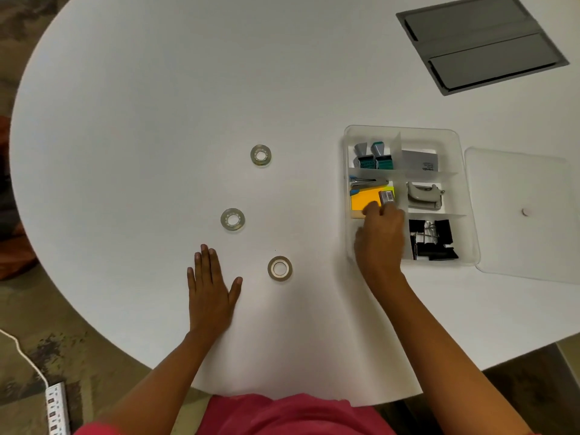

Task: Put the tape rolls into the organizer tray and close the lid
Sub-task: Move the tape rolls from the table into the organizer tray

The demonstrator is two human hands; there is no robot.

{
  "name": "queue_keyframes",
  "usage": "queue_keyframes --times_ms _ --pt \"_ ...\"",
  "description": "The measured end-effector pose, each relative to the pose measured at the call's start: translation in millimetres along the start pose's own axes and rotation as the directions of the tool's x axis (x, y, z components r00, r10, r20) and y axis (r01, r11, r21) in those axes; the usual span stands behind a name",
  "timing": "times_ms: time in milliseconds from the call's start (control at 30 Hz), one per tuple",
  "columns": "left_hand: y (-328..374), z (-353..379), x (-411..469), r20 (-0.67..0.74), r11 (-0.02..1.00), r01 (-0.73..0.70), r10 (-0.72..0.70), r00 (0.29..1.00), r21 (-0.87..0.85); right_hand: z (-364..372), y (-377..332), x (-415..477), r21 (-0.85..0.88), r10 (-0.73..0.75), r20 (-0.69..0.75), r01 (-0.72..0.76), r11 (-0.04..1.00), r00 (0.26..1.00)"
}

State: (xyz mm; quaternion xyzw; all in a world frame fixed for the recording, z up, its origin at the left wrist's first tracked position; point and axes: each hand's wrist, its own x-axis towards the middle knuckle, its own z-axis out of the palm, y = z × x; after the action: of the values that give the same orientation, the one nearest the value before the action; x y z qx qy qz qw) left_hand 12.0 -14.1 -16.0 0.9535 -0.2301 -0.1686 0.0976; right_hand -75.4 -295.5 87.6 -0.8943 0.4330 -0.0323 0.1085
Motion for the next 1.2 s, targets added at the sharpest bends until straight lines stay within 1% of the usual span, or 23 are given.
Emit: queue_keyframes --times_ms 67,100,167,233,300,367,400,433,500,567,700,733,767,833,900,933,1000,1067,1133,1200 --pt "-0.3 0.6 0.1 -0.001 1.0 0.001 -0.001 1.0 -0.003 -1.0 -21.7 -7.7 0.135 -0.173 -0.006 0.172 0.976 0.985" --pt "-0.6 0.9 0.6 -0.001 1.0 0.004 -0.004 1.0 0.002 1.5 -32.8 -12.5 0.193 -0.246 0.024 0.237 0.952 0.969" --pt "-0.8 1.9 1.6 -0.003 1.0 0.007 -0.007 1.0 0.013 11.4 -53.5 -24.0 0.249 -0.355 0.145 0.314 0.916 0.923" --pt "-1.4 2.4 2.3 -0.003 1.0 0.009 -0.009 1.0 0.011 27.1 -68.1 -35.1 0.224 -0.436 0.285 0.384 0.896 0.853" --pt "-2.2 3.3 2.6 -0.004 1.0 0.013 -0.013 1.0 0.016 43.5 -76.5 -45.4 0.161 -0.499 0.415 0.478 0.863 0.761" --pt "-2.8 4.4 3.4 -0.006 1.0 0.017 -0.017 1.0 0.021 57.2 -80.3 -53.1 0.099 -0.524 0.511 0.559 0.823 0.682" --pt "-2.7 4.7 3.7 -0.006 1.0 0.017 -0.017 1.0 0.022 62.3 -81.0 -56.3 0.071 -0.53 0.532 0.589 0.805 0.66" --pt "-2.6 4.8 3.9 -0.006 1.0 0.018 -0.018 1.0 0.022 66.2 -81.0 -58.6 0.052 -0.538 0.535 0.61 0.791 0.651" --pt "-2.4 5.0 4.1 -0.003 0.999 0.019 -0.019 1.0 0.028 70.3 -79.9 -60.4 0.065 -0.55 0.511 0.609 0.791 0.66" --pt "-2.4 5.3 4.0 -0.004 0.999 0.022 -0.022 1.0 0.03 70.4 -77.2 -57.7 0.111 -0.565 0.471 0.59 0.8 0.678" --pt "-1.5 5.6 3.0 -0.015 1.0 0.02 -0.02 1.0 0.015 53.8 -67.8 -45.3 0.211 -0.628 0.359 0.596 0.775 0.69" --pt "-1.6 5.5 2.7 -0.016 1.0 0.017 -0.017 1.0 0.011 47.2 -65.3 -42.1 0.239 -0.629 0.323 0.583 0.777 0.707" --pt "-1.7 5.4 2.4 -0.018 1.0 0.014 -0.013 1.0 0.007 40.1 -62.6 -39.1 0.274 -0.614 0.28 0.551 0.788 0.738" --pt "-1.6 5.2 2.3 -0.025 1.0 0.009 -0.009 1.0 0.001 25.9 -56.3 -32.2 0.361 -0.523 0.179 0.438 0.823 0.834" --pt "-0.7 5.0 2.1 -0.028 1.0 0.011 -0.012 1.0 -0.007 13.1 -46.1 -24.2 0.429 -0.367 0.045 0.313 0.847 0.929" --pt "-0.3 4.9 2.1 -0.029 1.0 0.015 -0.016 0.999 -0.007 8.1 -39.0 -19.9 0.448 -0.277 -0.027 0.259 0.856 0.961" --pt "-0.1 5.1 2.2 -0.032 1.0 0.021 -0.022 0.999 -0.004 1.5 -22.4 -11.9 0.432 -0.104 -0.13 0.151 0.889 0.986" --pt "-0.2 5.2 2.4 -0.036 1.0 0.024 -0.024 0.999 -0.009 0.0 -7.4 -8.3 0.352 0.022 -0.157 0.035 0.935 0.987" --pt "-0.2 5.0 2.2 -0.033 1.0 0.023 -0.024 0.999 -0.012 2.5 2.9 -9.1 0.278 0.097 -0.12 -0.06 0.959 0.988" --pt "-0.4 4.6 1.6 -0.035 1.0 0.018 -0.019 0.999 -0.012 7.3 9.5 -11.2 0.255 0.117 -0.043 -0.102 0.961 0.992"
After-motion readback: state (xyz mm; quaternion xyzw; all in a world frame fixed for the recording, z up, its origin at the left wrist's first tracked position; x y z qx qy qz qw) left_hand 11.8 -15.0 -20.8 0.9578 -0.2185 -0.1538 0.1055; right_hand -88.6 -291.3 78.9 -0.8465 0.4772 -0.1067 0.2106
